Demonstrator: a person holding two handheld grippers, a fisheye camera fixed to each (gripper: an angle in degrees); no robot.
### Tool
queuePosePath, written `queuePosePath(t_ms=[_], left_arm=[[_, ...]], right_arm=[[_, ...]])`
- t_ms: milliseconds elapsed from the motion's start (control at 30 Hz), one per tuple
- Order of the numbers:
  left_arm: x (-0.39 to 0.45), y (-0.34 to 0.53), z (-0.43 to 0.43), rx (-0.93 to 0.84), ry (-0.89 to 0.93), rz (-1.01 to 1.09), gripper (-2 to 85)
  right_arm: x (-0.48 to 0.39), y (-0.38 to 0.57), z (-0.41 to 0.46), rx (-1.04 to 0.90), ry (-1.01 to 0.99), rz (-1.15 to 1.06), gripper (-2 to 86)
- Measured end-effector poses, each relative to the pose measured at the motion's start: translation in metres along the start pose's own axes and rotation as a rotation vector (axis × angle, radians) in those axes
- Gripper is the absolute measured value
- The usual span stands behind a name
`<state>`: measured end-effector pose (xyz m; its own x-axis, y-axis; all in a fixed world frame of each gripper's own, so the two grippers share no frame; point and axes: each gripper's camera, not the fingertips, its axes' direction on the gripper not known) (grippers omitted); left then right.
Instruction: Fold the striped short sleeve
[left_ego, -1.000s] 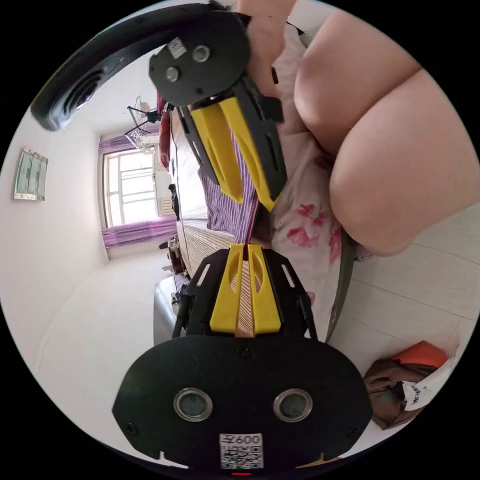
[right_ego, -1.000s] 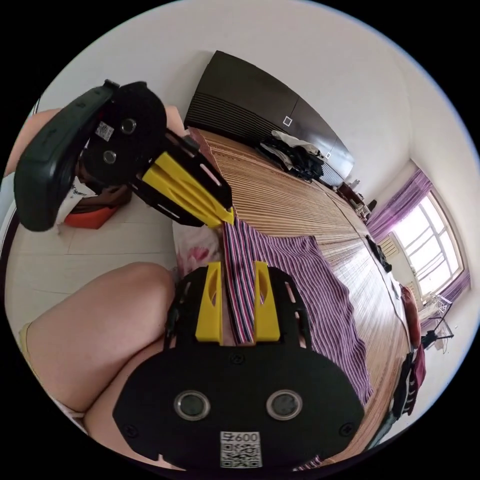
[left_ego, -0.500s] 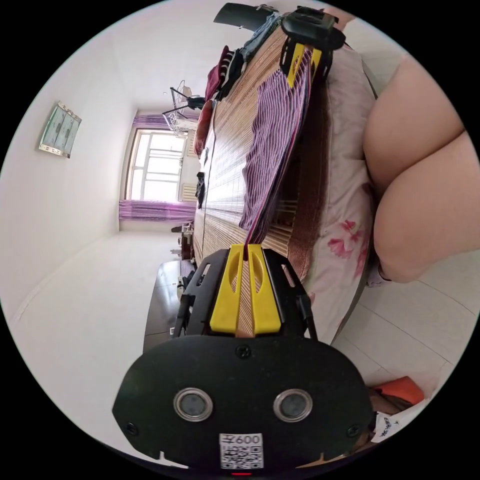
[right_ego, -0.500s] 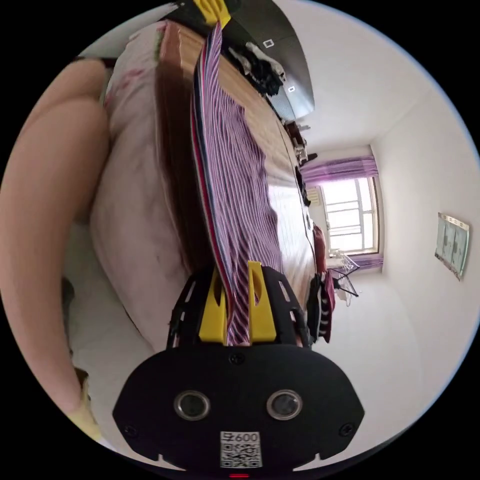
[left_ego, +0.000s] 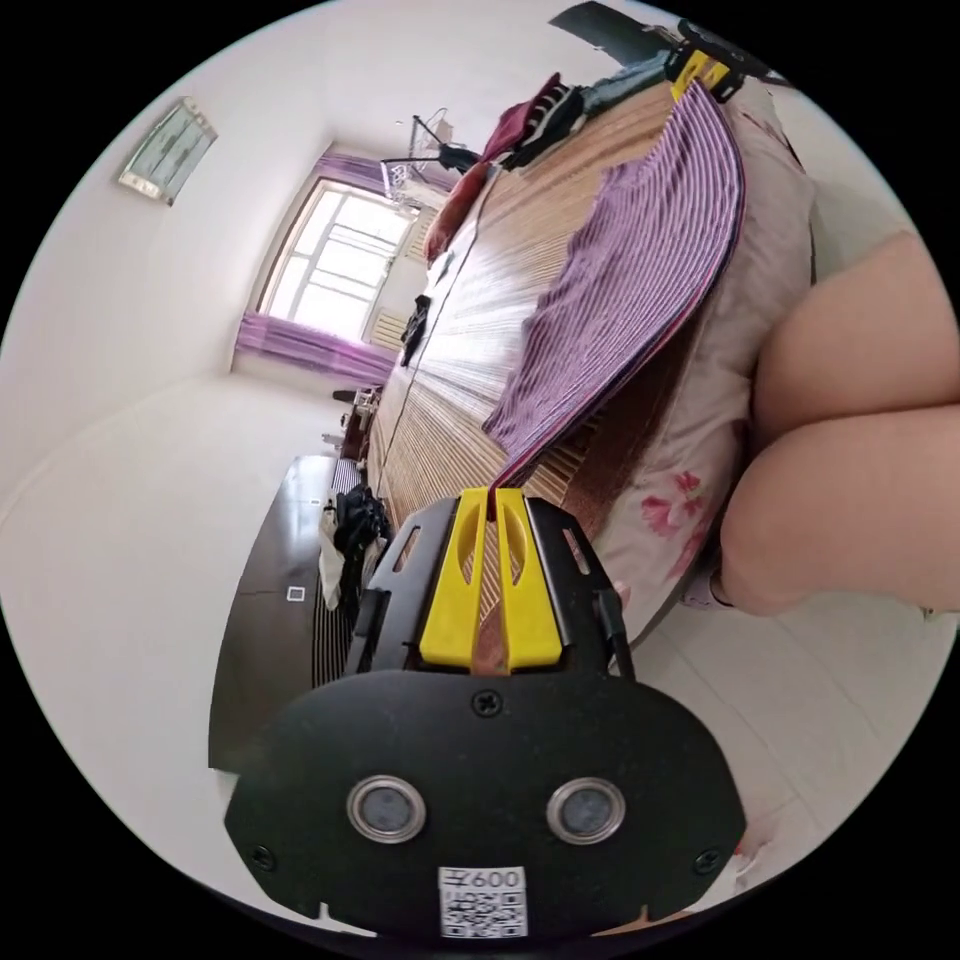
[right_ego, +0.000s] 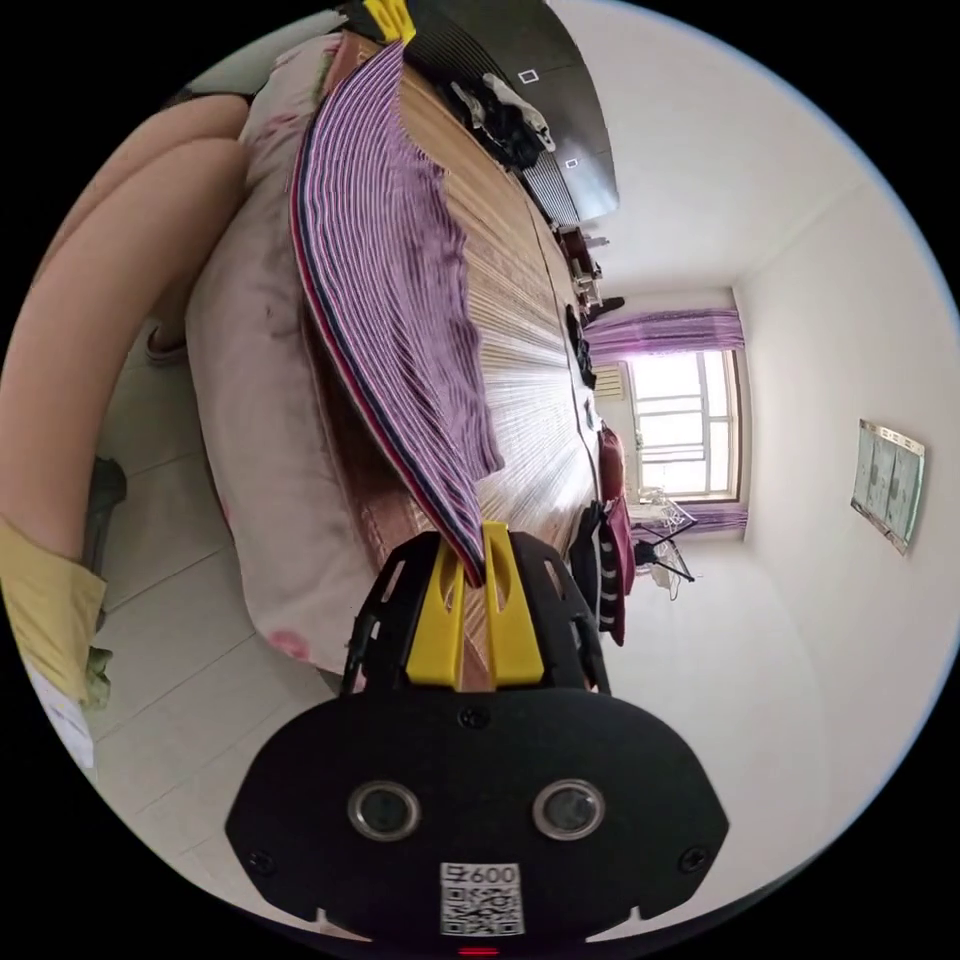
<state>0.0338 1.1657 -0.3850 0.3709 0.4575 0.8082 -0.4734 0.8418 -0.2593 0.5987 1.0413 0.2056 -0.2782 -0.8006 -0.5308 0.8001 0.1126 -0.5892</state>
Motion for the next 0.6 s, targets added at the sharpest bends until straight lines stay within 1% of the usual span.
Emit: queuePosePath(t_ms=[33, 67, 133, 200, 233, 300, 333, 400, 433, 467, 533, 600], left_arm=[[-0.006, -0.007, -0.021, 0.001, -0.005, -0.024, 2.2], [-0.009, -0.010, -0.032, 0.004, -0.009, -0.035, 2.2], [-0.028, -0.029, -0.085, 0.033, -0.037, -0.073, 2.2], [-0.048, -0.048, -0.125, 0.051, -0.052, -0.086, 2.1], [-0.064, -0.063, -0.148, 0.060, -0.041, -0.104, 2.1], [-0.087, -0.089, -0.178, 0.064, -0.026, -0.091, 2.0], [-0.102, -0.108, -0.192, 0.059, -0.021, -0.068, 2.0], [-0.122, -0.138, -0.199, 0.044, 0.005, -0.033, 2.1], [-0.134, -0.158, -0.194, 0.027, 0.029, -0.013, 2.1], [-0.140, -0.168, -0.189, 0.018, 0.044, -0.009, 2.1], [-0.159, -0.210, -0.153, -0.026, 0.105, 0.010, 2.2], [-0.165, -0.240, -0.111, -0.069, 0.169, 0.020, 2.2]], right_arm=[[0.016, -0.002, -0.008, 0.006, -0.004, 0.014, -0.8], [0.051, -0.004, -0.027, 0.021, -0.016, 0.045, -0.8], [0.105, -0.009, -0.057, 0.041, -0.036, 0.086, -0.8], [0.180, -0.023, -0.095, 0.032, -0.101, 0.102, -0.8], [0.198, -0.027, -0.104, 0.032, -0.114, 0.100, -0.8], [0.268, -0.053, -0.127, 0.037, -0.145, 0.086, -0.8], [0.284, -0.062, -0.128, 0.035, -0.158, 0.082, -0.8], [0.339, -0.103, -0.110, 0.024, -0.210, 0.047, -0.8], [0.350, -0.115, -0.101, 0.027, -0.219, 0.040, -0.8], [0.370, -0.141, -0.075, 0.015, -0.245, 0.028, -0.8], [0.395, -0.182, -0.022, -0.011, -0.301, 0.027, -0.8], [0.417, -0.239, 0.069, -0.077, -0.416, 0.031, -0.8]])
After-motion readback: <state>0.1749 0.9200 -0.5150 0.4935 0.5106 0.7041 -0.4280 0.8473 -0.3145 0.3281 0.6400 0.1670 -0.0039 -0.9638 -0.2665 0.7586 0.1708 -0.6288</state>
